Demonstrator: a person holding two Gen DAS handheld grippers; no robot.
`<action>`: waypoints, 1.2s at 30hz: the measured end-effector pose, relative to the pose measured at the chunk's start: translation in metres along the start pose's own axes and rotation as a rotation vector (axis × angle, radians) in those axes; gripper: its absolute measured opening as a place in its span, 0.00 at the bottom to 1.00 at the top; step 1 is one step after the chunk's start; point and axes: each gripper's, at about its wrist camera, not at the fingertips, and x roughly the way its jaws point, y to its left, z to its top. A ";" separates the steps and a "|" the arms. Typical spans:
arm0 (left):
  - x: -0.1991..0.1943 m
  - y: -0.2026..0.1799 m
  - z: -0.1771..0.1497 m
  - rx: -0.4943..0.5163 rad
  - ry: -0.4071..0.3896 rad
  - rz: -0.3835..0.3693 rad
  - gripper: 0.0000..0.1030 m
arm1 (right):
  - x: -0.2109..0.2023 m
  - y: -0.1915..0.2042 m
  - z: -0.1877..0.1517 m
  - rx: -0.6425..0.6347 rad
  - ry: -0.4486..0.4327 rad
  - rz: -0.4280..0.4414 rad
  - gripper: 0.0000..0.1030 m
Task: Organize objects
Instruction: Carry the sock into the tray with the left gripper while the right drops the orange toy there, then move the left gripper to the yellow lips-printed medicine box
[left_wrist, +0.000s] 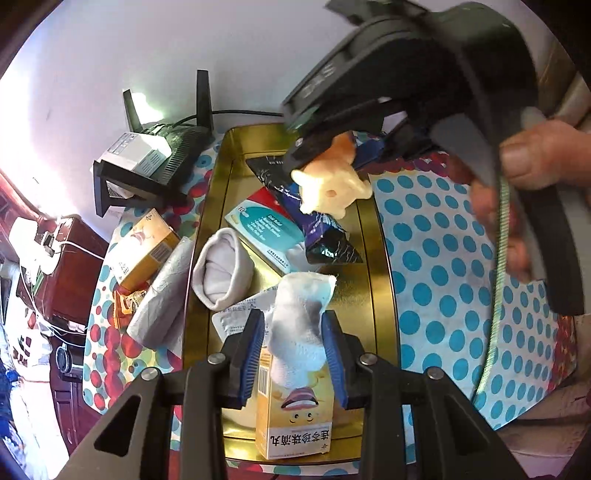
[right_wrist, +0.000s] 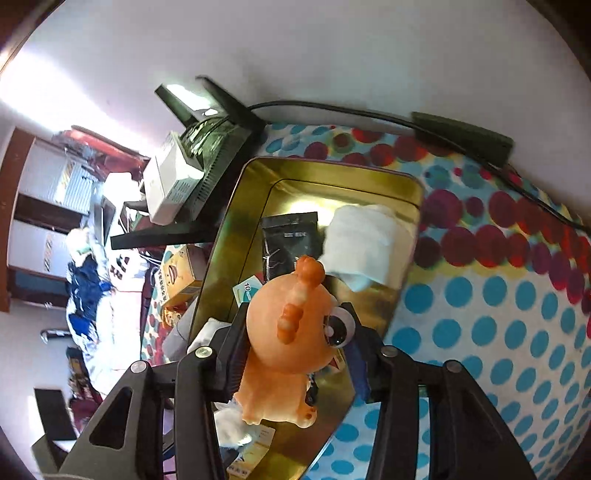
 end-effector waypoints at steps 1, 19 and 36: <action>0.001 -0.001 0.000 0.007 0.002 0.016 0.32 | 0.004 0.001 0.000 -0.006 0.008 -0.009 0.44; -0.033 -0.003 -0.006 0.046 -0.145 0.039 0.33 | -0.051 0.004 -0.015 -0.007 -0.163 0.203 0.60; -0.057 0.146 -0.018 -0.117 -0.149 0.019 0.42 | -0.134 -0.107 -0.096 0.224 -0.289 0.226 0.66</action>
